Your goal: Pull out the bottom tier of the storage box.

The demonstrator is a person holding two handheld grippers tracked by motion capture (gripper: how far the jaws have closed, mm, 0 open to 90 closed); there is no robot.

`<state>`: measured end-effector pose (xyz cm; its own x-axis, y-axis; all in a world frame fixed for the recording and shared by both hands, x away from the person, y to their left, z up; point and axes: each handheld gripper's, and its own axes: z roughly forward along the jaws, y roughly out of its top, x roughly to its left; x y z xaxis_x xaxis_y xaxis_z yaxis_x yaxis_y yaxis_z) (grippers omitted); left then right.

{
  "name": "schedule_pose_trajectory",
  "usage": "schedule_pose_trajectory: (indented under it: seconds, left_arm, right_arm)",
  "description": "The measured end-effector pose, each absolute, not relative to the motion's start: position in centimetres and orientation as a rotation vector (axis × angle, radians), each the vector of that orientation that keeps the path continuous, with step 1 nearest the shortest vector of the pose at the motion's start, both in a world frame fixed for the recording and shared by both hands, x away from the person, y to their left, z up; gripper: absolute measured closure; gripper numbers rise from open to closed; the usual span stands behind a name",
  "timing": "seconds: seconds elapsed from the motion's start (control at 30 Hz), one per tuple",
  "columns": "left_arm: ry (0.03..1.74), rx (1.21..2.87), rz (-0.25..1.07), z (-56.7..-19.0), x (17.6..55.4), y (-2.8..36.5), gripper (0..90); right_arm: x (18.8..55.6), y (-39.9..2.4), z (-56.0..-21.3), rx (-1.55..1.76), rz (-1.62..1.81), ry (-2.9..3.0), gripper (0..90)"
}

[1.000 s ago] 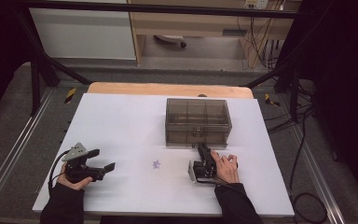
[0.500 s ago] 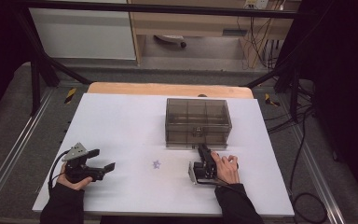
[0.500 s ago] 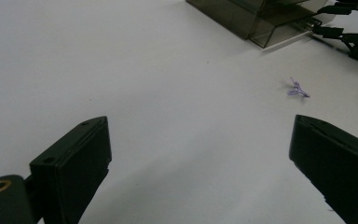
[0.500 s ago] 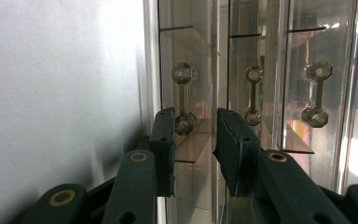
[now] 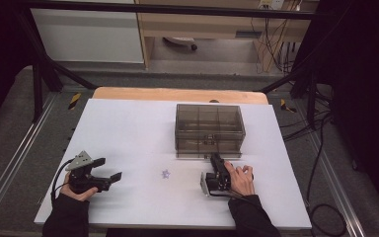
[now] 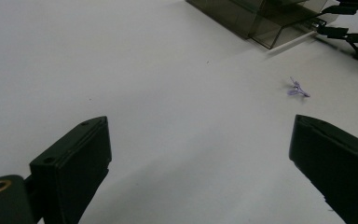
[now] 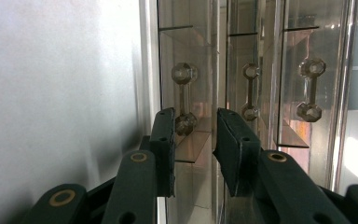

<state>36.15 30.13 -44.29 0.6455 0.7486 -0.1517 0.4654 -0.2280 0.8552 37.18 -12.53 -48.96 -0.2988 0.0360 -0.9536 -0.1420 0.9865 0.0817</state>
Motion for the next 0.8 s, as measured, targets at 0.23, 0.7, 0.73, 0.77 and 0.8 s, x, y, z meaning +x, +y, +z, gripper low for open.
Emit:
schedule_pose_trajectory:
  seconds: [0.23,0.7,0.73,0.77,0.8]
  left_arm:
    - [0.961,1.878,0.36,-44.27,36.15,30.14,4.9]
    - [0.961,1.876,0.36,-44.26,36.13,30.12,4.9]
    - [0.961,1.877,0.36,-44.26,36.13,30.12,4.9]
    - [0.962,1.876,0.359,-44.26,36.13,30.12,4.9]
    - [0.962,1.877,0.359,-44.27,36.14,30.13,4.9]
  right_arm:
    - [36.87,-12.55,-48.92,-0.081,0.177,1.867,69.1]
    - [36.35,-12.59,-48.81,-0.087,0.179,1.87,69.1]
    - [36.31,-12.58,-48.8,-0.085,0.178,1.872,69.1]
    - [36.28,-12.58,-48.79,-0.09,0.179,1.872,69.1]
    - [36.25,-12.57,-48.8,-0.088,0.181,1.872,69.1]
